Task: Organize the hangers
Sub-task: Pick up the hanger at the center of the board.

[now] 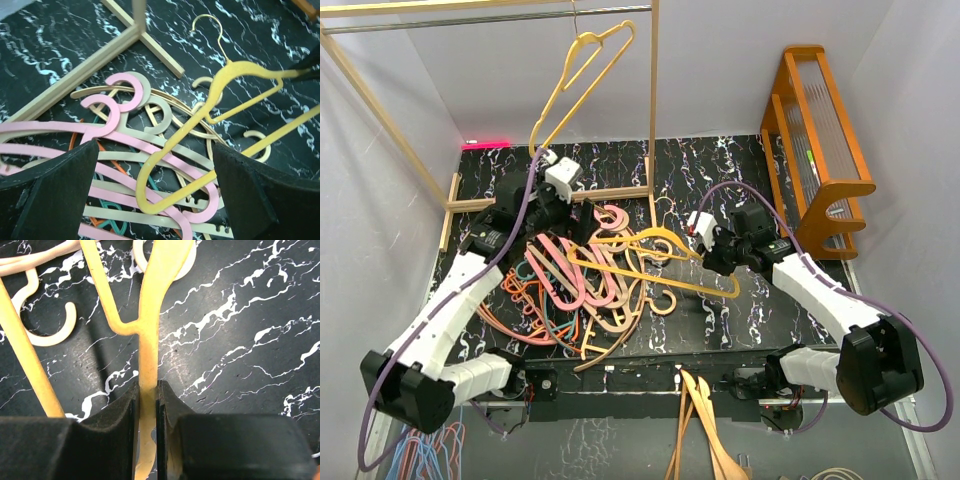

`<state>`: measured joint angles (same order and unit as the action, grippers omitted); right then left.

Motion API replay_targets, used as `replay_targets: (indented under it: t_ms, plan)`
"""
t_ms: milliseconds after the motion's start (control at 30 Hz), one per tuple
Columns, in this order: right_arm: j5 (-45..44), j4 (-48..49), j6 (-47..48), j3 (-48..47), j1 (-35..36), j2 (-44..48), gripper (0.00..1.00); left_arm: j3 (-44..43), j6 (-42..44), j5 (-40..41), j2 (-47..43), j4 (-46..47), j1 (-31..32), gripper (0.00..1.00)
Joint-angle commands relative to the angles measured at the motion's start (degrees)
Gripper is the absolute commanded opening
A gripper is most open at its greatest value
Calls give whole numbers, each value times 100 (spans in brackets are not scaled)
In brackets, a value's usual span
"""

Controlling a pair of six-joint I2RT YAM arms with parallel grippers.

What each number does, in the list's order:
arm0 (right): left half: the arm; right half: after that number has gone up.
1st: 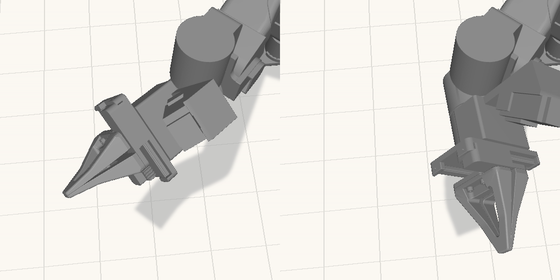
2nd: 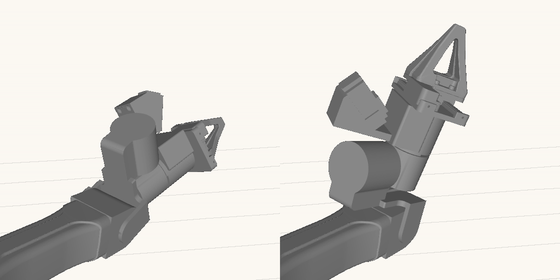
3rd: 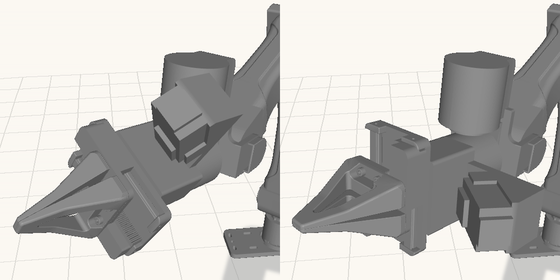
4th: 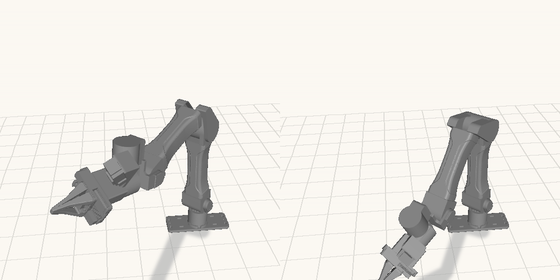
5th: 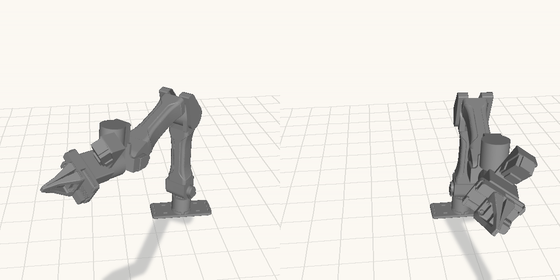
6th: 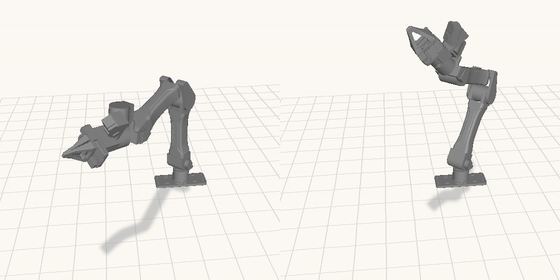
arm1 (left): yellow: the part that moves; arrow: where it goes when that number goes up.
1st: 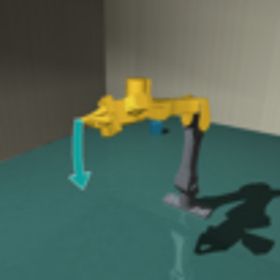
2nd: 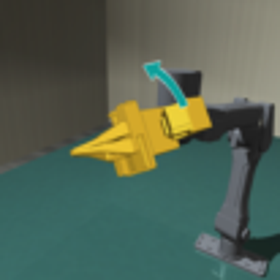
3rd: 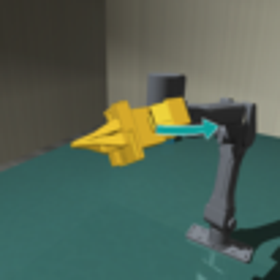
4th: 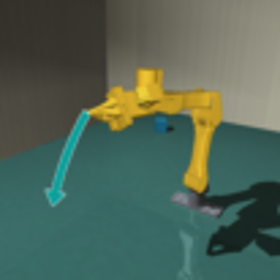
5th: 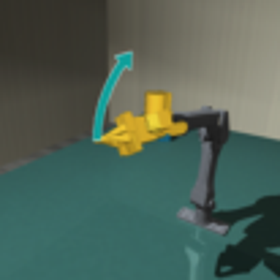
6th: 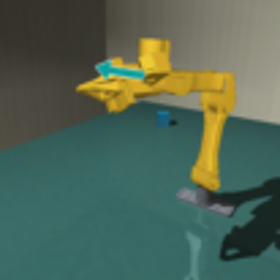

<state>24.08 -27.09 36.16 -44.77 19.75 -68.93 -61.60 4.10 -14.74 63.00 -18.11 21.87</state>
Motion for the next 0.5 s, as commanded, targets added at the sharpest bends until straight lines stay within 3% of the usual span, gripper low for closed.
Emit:
replay_targets:
  t_ms: [0,267,367,467]
  plan:
    - [257,-142,115,-435,-8,244,8,-162,590,-849,812,-240,-50,97]
    - [357,-413,244,-610,-8,400,8,-316,475,-1786,1577,19,-418,97]
    - [453,-518,282,-629,-8,443,8,-427,289,-2773,1785,-20,-655,92]
    - [422,-546,328,-604,-12,490,8,-440,182,-3153,1803,-57,-807,85]
